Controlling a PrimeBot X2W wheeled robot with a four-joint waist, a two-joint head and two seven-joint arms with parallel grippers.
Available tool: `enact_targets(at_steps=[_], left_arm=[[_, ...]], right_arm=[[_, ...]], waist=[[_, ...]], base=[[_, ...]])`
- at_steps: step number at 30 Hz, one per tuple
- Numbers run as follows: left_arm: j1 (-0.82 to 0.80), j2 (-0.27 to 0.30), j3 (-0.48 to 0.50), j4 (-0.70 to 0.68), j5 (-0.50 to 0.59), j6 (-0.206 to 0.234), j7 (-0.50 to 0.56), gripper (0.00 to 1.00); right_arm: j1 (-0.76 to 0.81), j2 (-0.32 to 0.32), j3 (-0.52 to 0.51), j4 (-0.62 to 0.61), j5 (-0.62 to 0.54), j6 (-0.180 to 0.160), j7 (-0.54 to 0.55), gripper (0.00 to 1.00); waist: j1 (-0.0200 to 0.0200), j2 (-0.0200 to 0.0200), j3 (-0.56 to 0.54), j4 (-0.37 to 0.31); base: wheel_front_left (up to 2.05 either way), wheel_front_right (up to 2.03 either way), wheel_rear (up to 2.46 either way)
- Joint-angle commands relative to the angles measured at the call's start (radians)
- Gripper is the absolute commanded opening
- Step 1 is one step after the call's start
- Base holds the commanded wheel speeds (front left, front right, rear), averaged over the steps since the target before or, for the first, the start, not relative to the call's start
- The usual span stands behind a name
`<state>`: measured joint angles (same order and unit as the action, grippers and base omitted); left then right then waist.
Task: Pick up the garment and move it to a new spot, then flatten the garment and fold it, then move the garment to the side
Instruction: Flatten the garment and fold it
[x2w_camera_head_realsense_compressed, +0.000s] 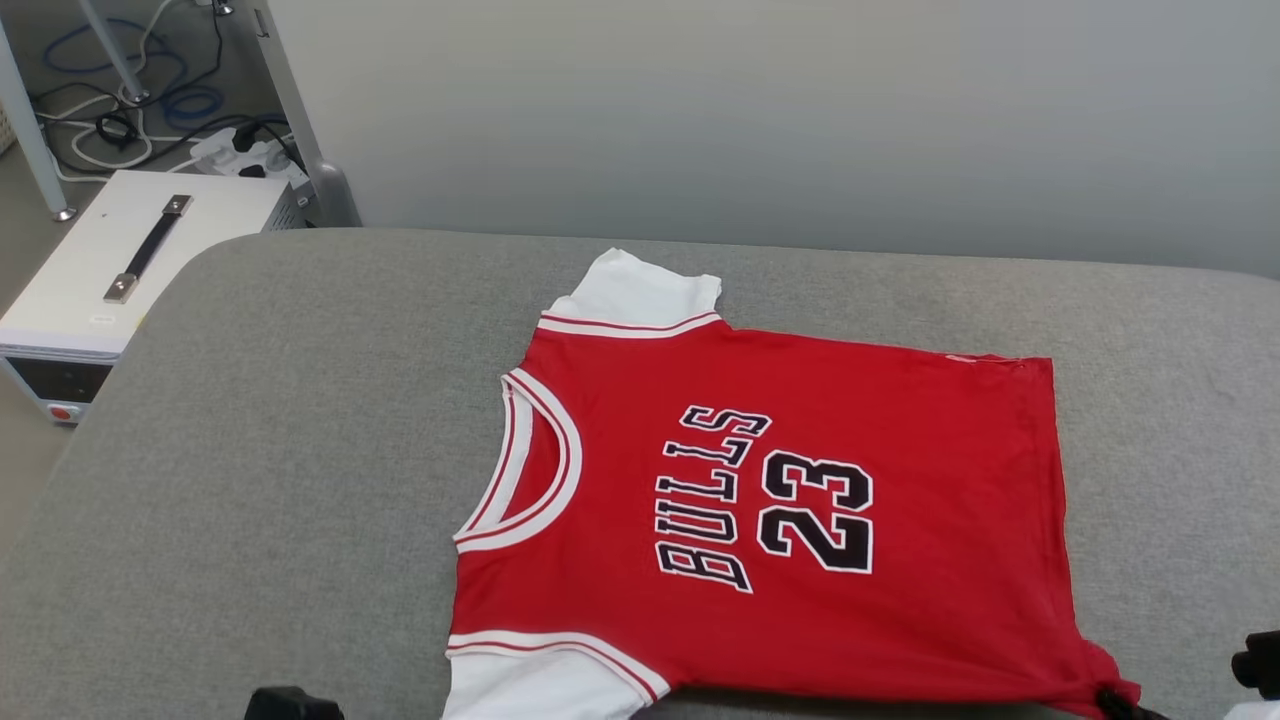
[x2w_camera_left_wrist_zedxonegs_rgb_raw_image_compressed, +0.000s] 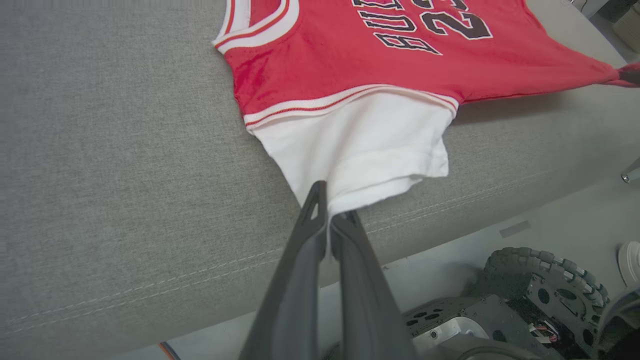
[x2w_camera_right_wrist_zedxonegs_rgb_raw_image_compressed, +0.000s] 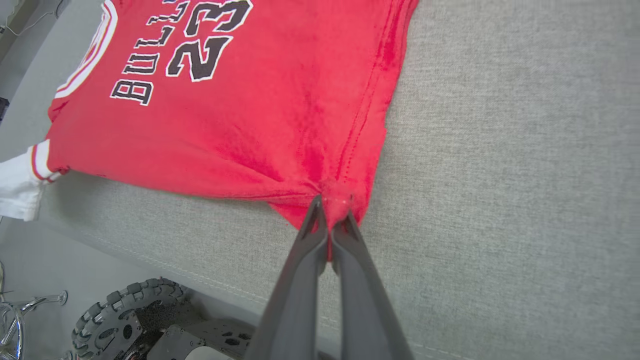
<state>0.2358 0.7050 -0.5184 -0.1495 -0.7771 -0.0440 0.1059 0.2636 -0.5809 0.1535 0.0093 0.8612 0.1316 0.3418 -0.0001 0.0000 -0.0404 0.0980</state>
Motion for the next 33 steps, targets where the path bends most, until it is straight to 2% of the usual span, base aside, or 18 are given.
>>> enact_targets(at_steps=[1, 13, 14, 22, 33], left_arm=[[-0.032, 0.007, 0.01, -0.008, 0.012, 0.004, -0.007, 0.0], [-0.299, 0.01, 0.032, -0.002, 0.051, -0.037, 0.048, 0.0], [-0.374, 0.002, 0.029, 0.019, 0.054, -0.047, 0.07, 0.0], [-0.556, -0.021, -0.001, 0.138, 0.048, -0.073, 0.117, 0.0], [-0.732, -0.04, -0.076, 0.319, 0.034, -0.086, 0.12, 0.0]], right_arm=[[0.002, 0.011, -0.021, -0.022, -0.014, -0.001, 0.012, 0.0], [-0.136, 0.069, -0.085, -0.12, -0.057, -0.001, 0.13, 0.0], [-0.193, 0.077, -0.085, -0.11, -0.076, -0.001, 0.155, 0.0], [-0.343, 0.101, -0.068, -0.027, -0.124, -0.001, 0.201, 0.0], [-0.488, 0.119, -0.016, 0.084, -0.157, -0.001, 0.2, 0.0]], waist=[[0.0001, 0.0, 0.018, -0.004], [0.0001, 0.0, 0.142, -0.029], [0.0001, 0.0, 0.173, -0.038], [0.0001, 0.0, 0.253, -0.059], [0.0001, 0.0, 0.331, -0.086]], base=[[0.0, 0.0, 0.0], [0.0, 0.0, 0.0], [0.0, 0.0, 0.0], [0.0, 0.0, 0.0], [0.0, 0.0, 0.0]])
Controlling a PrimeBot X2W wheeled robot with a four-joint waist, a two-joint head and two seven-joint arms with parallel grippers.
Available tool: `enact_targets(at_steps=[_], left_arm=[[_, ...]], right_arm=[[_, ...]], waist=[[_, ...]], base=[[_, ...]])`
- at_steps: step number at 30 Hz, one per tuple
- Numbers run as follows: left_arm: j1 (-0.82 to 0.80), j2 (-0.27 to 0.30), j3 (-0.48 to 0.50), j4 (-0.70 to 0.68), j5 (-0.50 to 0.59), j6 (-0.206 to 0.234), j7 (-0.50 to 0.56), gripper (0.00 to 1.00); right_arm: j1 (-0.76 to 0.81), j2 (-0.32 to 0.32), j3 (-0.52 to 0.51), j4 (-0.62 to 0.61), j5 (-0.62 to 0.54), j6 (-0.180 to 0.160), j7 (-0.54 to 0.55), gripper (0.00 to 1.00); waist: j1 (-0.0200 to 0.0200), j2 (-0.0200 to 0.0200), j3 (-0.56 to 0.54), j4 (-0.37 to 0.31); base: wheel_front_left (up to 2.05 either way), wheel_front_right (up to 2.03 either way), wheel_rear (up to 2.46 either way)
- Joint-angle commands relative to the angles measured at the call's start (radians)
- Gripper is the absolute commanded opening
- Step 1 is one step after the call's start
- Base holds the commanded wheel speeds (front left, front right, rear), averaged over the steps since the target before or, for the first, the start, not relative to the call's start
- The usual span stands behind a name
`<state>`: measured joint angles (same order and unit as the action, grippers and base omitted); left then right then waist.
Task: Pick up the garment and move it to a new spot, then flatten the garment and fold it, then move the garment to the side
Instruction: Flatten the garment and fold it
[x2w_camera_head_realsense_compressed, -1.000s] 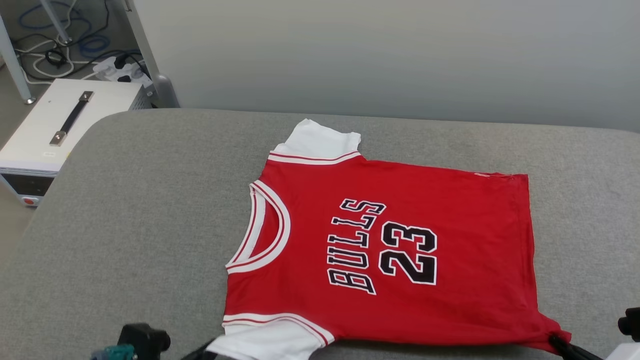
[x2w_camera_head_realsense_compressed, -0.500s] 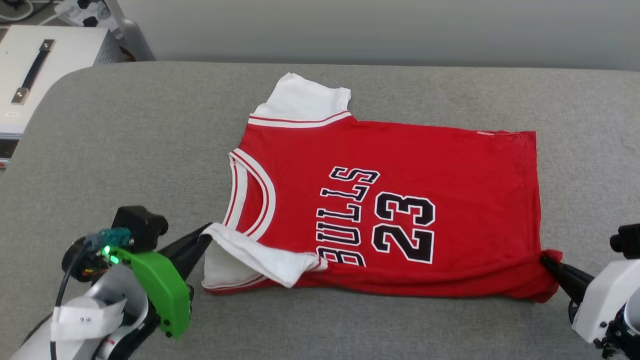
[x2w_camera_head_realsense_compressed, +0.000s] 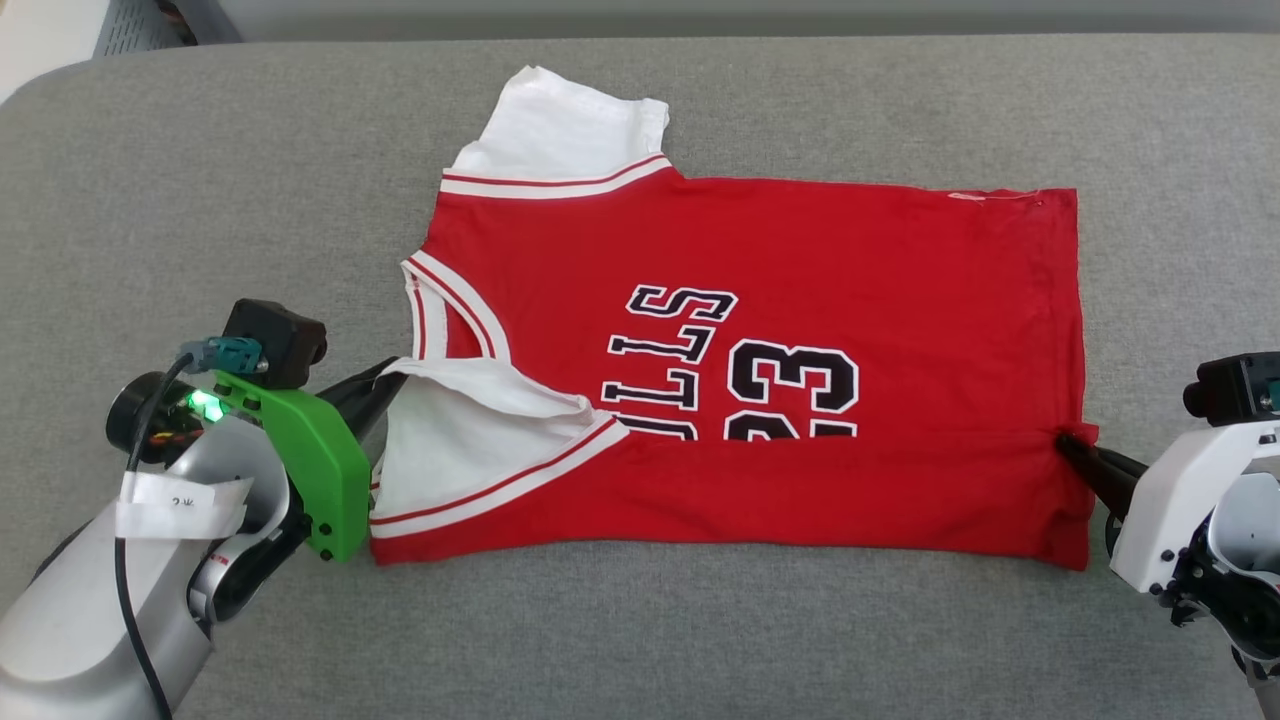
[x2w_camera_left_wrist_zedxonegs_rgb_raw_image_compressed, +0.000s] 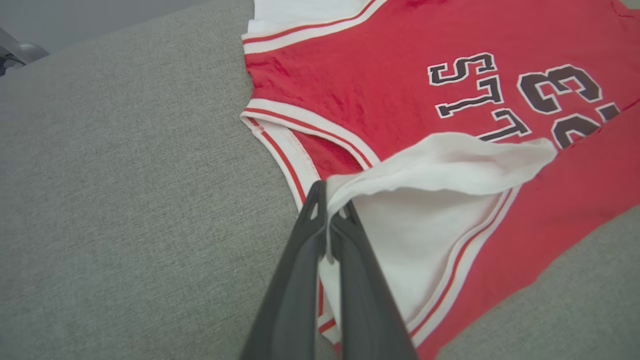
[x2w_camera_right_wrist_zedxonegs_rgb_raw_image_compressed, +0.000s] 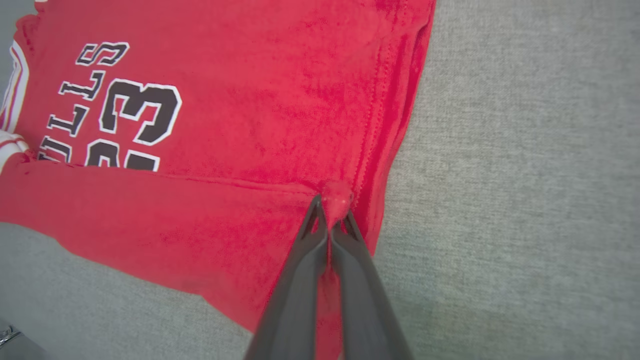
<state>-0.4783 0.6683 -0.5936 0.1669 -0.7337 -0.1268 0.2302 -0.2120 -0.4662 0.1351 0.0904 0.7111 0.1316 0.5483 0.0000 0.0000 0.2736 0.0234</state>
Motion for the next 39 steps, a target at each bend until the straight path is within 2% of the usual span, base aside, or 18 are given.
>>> enact_targets(at_steps=[1, 11, 12, 13, 14, 15, 16, 24, 31, 34, 39], left_arm=[[-0.03, -0.004, -0.009, 0.016, -0.012, -0.003, -0.007, 0.0], [-0.133, -0.03, -0.11, 0.133, -0.045, -0.004, -0.035, 0.0], [-0.142, -0.039, -0.117, 0.154, -0.05, -0.004, -0.039, 0.18], [-0.149, -0.046, -0.122, 0.169, -0.051, -0.004, -0.043, 0.84], [-0.159, -0.054, -0.129, 0.189, -0.048, -0.004, -0.052, 1.0], [-0.165, -0.063, -0.129, 0.208, -0.047, -0.004, -0.061, 1.0], [-0.171, -0.074, -0.13, 0.231, -0.047, -0.004, -0.07, 1.0], [-0.168, -0.146, -0.096, 0.345, -0.075, 0.019, -0.171, 1.0], [-0.096, -0.193, -0.047, 0.324, -0.152, 0.059, -0.224, 1.0], [-0.041, -0.194, -0.029, 0.279, -0.183, 0.105, -0.218, 1.0], [0.074, -0.168, -0.015, 0.154, -0.225, 0.211, -0.16, 1.0]], right_arm=[[-0.023, 0.005, 0.006, 0.013, -0.008, -0.001, -0.009, 0.0], [-0.085, 0.007, 0.034, 0.086, -0.019, -0.001, -0.029, 0.0], [-0.09, 0.007, 0.038, 0.091, -0.021, -0.001, -0.032, 0.0], [-0.093, 0.008, 0.04, 0.096, -0.021, -0.001, -0.034, 0.0], [-0.098, 0.009, 0.043, 0.101, -0.024, -0.001, -0.038, 0.19], [-0.101, 0.01, 0.044, 0.104, -0.028, -0.001, -0.043, 0.82], [-0.105, 0.011, 0.047, 0.109, -0.033, -0.001, -0.049, 1.0], [-0.098, 0.013, 0.065, 0.12, -0.039, -0.001, -0.081, 1.0], [-0.036, 0.004, 0.059, 0.079, -0.084, -0.001, -0.069, 1.0], [0.002, 0.012, 0.044, 0.029, -0.119, -0.001, -0.063, 1.0], [0.077, 0.046, -0.004, -0.053, -0.18, -0.001, 0.015, 1.0]], waist=[[0.0, 0.0, 0.022, -0.012], [0.0, 0.0, 0.067, -0.01], [0.0, 0.0, 0.069, -0.01], [0.0, 0.0, 0.07, -0.009], [0.0, 0.0, 0.07, -0.009], [0.0, 0.0, 0.07, -0.009], [0.0, 0.0, 0.066, -0.009], [0.0, 0.0, -0.005, -0.003], [0.0, 0.0, -0.089, 0.013], [0.0, 0.0, -0.119, 0.017], [0.0, 0.0, -0.148, 0.016]], base=[[0.0, 0.0, 0.0], [0.0, 0.0, 0.0], [0.0, 0.0, 0.0], [0.0, 0.0, 0.0], [0.0, 0.0, 0.0], [0.0, 0.0, 0.0], [0.0, 0.0, 0.0], [0.0, 0.0, 0.0], [0.0, 0.0, 0.0], [0.0, 0.0, 0.0], [0.0, 0.0, 0.0]])
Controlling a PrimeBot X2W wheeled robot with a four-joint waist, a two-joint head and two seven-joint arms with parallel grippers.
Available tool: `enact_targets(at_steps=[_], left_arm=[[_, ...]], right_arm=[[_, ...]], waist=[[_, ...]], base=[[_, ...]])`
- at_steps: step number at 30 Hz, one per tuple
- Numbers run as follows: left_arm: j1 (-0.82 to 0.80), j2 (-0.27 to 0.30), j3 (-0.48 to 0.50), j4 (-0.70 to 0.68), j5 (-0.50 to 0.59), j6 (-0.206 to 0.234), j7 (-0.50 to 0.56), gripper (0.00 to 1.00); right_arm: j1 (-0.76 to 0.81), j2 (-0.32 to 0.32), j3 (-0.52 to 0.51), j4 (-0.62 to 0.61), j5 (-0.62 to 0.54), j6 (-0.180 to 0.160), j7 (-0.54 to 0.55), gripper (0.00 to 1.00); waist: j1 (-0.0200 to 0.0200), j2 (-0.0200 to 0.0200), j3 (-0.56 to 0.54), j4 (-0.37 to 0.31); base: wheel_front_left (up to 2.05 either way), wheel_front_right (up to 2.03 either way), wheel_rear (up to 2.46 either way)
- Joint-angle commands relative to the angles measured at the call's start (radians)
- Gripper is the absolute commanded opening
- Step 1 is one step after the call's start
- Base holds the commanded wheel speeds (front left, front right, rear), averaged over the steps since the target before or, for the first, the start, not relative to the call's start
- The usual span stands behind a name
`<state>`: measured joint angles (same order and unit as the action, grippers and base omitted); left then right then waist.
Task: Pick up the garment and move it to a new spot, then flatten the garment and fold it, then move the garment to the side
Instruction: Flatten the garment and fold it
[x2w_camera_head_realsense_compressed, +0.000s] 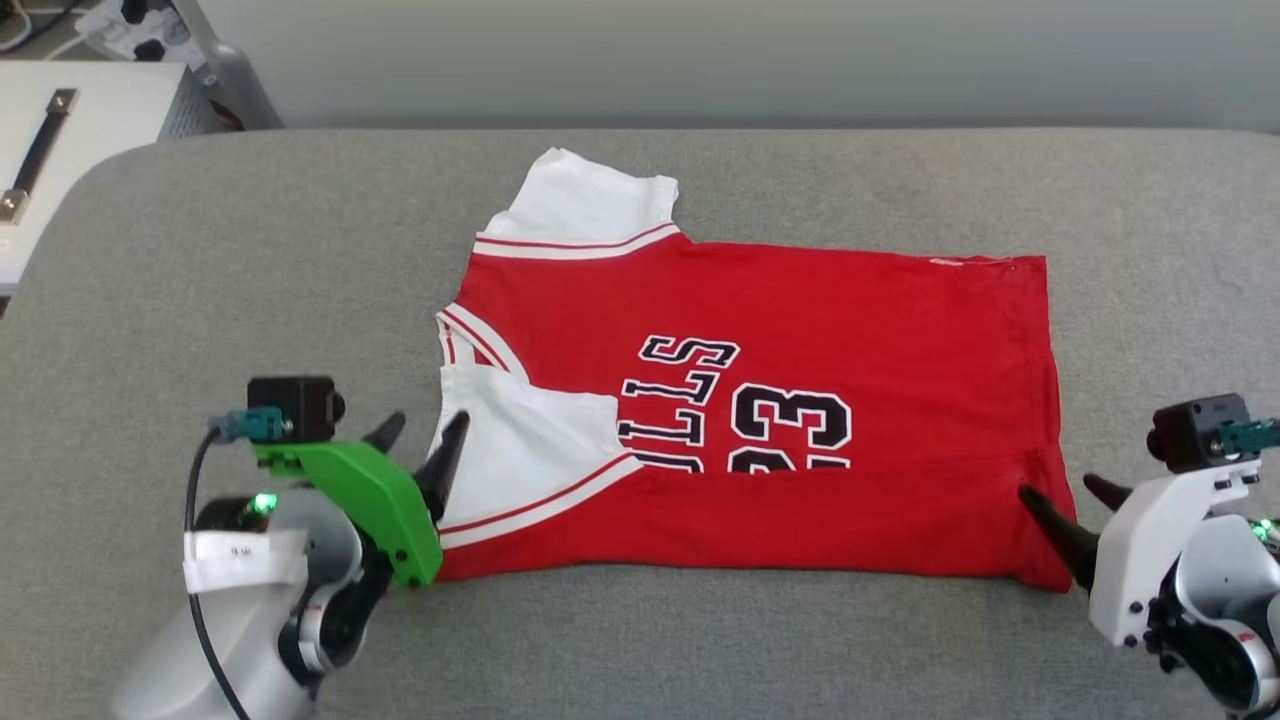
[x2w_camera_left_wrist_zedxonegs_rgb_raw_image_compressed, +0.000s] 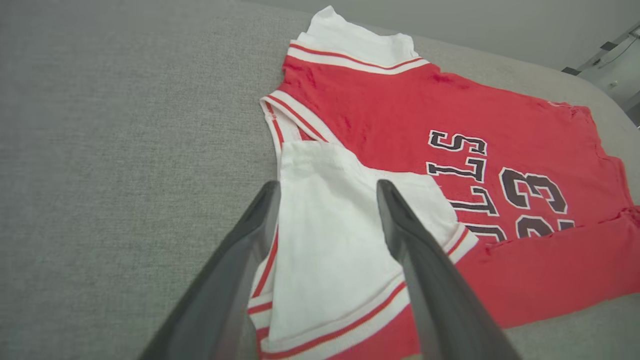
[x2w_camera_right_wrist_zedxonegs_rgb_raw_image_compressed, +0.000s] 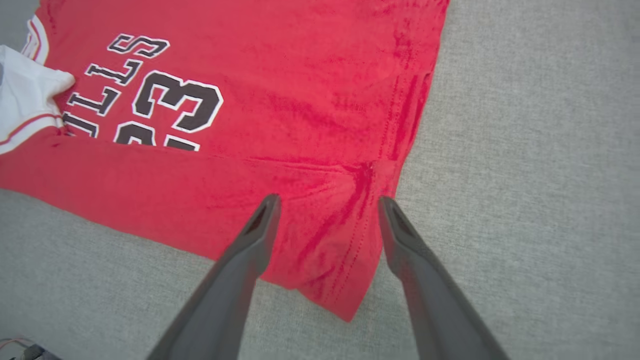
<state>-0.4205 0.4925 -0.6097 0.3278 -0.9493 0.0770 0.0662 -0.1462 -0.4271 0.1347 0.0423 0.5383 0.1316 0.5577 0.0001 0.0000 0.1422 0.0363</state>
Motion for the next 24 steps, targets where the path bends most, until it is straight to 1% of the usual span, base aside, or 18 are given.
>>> enact_targets(at_steps=[1, 5, 9, 14, 16, 18, 24], left_arm=[[0.041, 0.018, -0.001, -0.041, -0.015, 0.031, 0.024, 1.0], [0.118, 0.063, -0.011, -0.167, -0.024, 0.118, 0.099, 1.0], [0.171, 0.114, -0.029, -0.269, -0.016, 0.208, 0.18, 1.0], [0.195, 0.154, -0.041, -0.334, 0.007, 0.294, 0.236, 1.0], [0.202, 0.158, -0.041, -0.343, 0.007, 0.321, 0.252, 1.0], [0.206, 0.162, -0.041, -0.352, 0.008, 0.339, 0.261, 1.0], [0.192, 0.172, -0.042, -0.332, 0.032, 0.37, 0.267, 1.0]], right_arm=[[0.027, 0.017, -0.017, -0.025, -0.022, -0.001, 0.03, 1.0], [0.074, 0.065, -0.07, -0.098, -0.072, -0.001, 0.114, 1.0], [0.095, 0.1, -0.097, -0.172, -0.114, -0.001, 0.171, 1.0], [0.116, 0.14, -0.131, -0.217, -0.161, -0.001, 0.243, 1.0], [0.119, 0.155, -0.135, -0.232, -0.168, -0.001, 0.258, 1.0], [0.12, 0.161, -0.135, -0.24, -0.179, -0.001, 0.272, 1.0], [0.11, 0.168, -0.145, -0.254, -0.194, -0.001, 0.285, 1.0]], waist=[[-0.0001, 0.0, -0.019, 0.002], [-0.0001, 0.0, -0.015, -0.002], [-0.0001, 0.0, 0.005, -0.01], [-0.0001, 0.0, 0.036, -0.022], [-0.0001, 0.0, 0.048, -0.027], [-0.0001, 0.0, 0.062, -0.032], [-0.0001, 0.0, 0.103, -0.043]], base=[[0.0, 0.0, 0.0], [0.0, 0.0, 0.0], [0.0, 0.0, 0.0], [0.0, 0.0, 0.0], [0.0, 0.0, 0.0], [0.0, 0.0, 0.0], [0.0, 0.0, 0.0]])
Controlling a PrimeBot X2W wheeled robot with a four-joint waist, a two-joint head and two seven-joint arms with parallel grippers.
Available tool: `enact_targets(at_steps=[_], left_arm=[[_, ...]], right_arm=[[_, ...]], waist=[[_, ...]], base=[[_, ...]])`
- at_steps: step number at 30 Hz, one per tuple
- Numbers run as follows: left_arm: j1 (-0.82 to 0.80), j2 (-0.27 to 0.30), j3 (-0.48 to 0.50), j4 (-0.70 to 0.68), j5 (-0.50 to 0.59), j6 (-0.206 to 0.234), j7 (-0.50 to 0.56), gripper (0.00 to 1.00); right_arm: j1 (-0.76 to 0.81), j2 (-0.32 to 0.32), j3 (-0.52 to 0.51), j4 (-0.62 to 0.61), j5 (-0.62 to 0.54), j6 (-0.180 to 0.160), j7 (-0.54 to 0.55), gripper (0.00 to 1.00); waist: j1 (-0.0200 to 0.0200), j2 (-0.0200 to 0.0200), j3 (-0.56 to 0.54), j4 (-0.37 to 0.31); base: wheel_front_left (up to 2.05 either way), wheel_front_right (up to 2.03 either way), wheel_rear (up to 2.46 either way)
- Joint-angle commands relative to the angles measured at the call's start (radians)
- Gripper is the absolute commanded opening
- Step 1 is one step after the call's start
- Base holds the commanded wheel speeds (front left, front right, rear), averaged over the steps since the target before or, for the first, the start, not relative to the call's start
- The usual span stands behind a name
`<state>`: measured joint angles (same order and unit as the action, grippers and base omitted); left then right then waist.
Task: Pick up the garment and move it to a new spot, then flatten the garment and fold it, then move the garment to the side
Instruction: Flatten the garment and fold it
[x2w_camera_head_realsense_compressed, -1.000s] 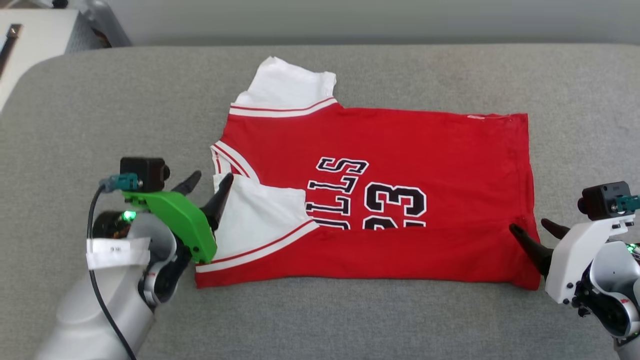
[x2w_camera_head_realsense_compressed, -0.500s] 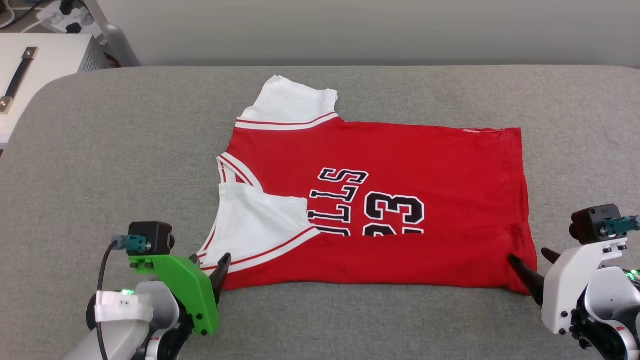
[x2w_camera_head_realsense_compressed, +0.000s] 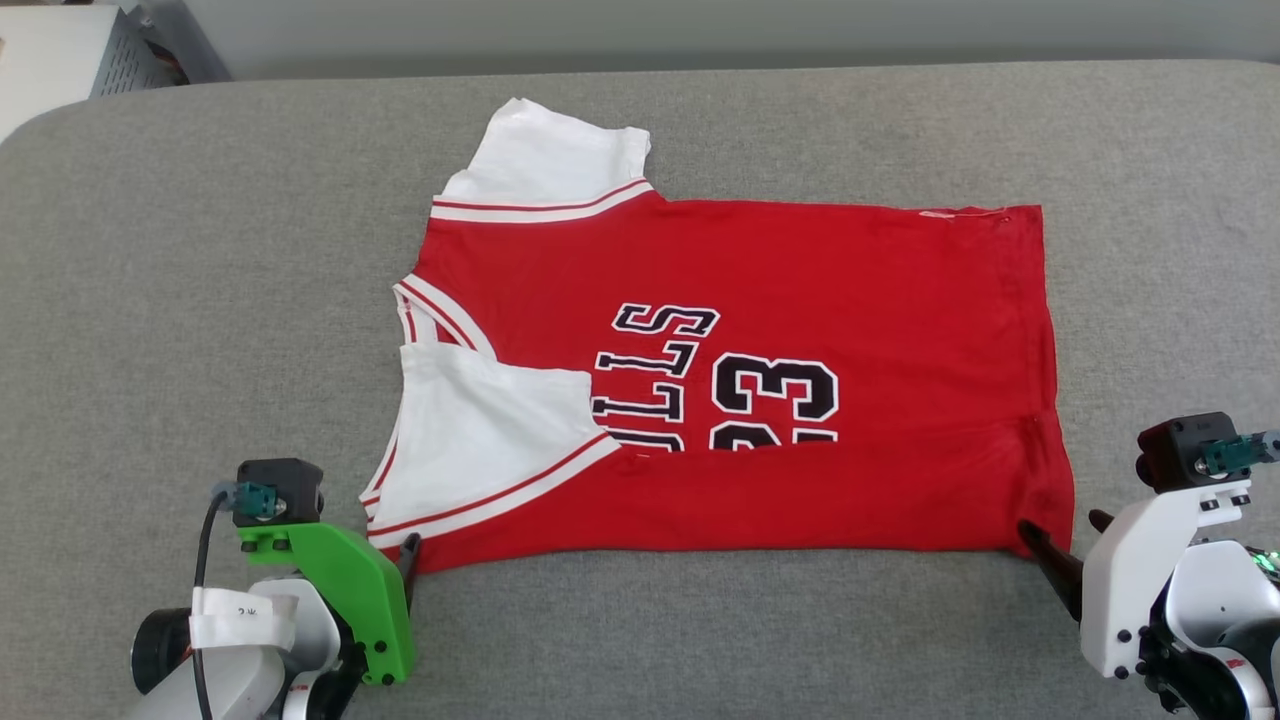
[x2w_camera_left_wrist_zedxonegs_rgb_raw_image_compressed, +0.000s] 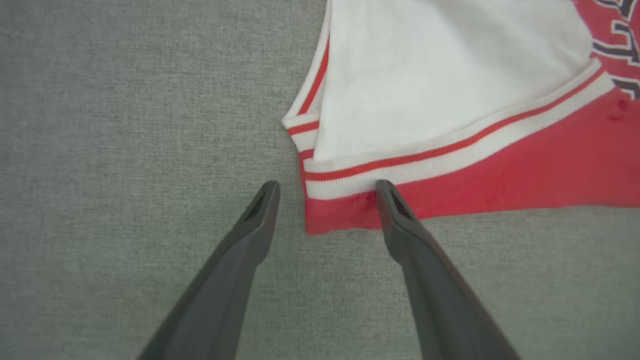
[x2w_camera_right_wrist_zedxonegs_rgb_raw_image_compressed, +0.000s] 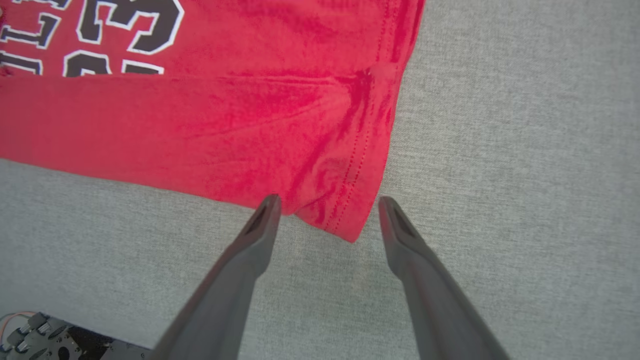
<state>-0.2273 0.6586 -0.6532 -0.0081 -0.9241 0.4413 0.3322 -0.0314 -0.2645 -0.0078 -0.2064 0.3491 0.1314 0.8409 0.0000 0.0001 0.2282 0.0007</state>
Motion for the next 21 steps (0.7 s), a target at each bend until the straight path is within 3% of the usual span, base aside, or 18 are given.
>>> enact_targets(at_steps=[1, 5, 10, 11, 12, 21], left_arm=[[-0.005, 0.005, 0.003, 0.011, 0.008, 0.01, 0.0, 1.0], [-0.021, 0.006, -0.005, 0.043, 0.018, 0.018, 0.011, 1.0], [-0.029, -0.011, -0.02, 0.082, 0.002, -0.003, 0.037, 1.0], [-0.028, -0.016, -0.023, 0.088, -0.006, -0.009, 0.044, 0.37], [-0.024, -0.02, -0.032, 0.093, -0.016, -0.022, 0.058, 0.0], [-0.013, -0.04, -0.046, 0.068, -0.036, -0.059, 0.059, 0.0]], right_arm=[[-0.006, 0.006, -0.003, -0.007, -0.006, -0.001, 0.003, 1.0], [-0.014, 0.008, 0.0, -0.01, -0.009, -0.001, 0.003, 1.0], [-0.022, 0.006, 0.002, -0.009, -0.009, -0.001, -0.001, 1.0], [-0.022, 0.005, 0.002, -0.008, -0.01, -0.001, -0.002, 1.0], [-0.023, 0.004, 0.002, -0.008, -0.012, -0.001, -0.006, 1.0], [-0.004, -0.007, -0.032, 0.022, -0.031, -0.001, -0.001, 1.0]], waist=[[0.0, -0.0001, 0.021, -0.009], [0.0, -0.0001, 0.043, -0.015], [0.0, -0.0001, 0.058, -0.018], [0.0, -0.0001, 0.06, -0.018], [0.0, -0.0001, 0.059, -0.018], [0.0, -0.0001, 0.008, 0.01]], base=[[0.0, 0.0, 0.0], [0.0, 0.0, 0.0], [0.0, 0.0, 0.0], [0.0, 0.0, 0.0], [0.0, 0.0, 0.0], [0.0, 0.0, 0.0]])
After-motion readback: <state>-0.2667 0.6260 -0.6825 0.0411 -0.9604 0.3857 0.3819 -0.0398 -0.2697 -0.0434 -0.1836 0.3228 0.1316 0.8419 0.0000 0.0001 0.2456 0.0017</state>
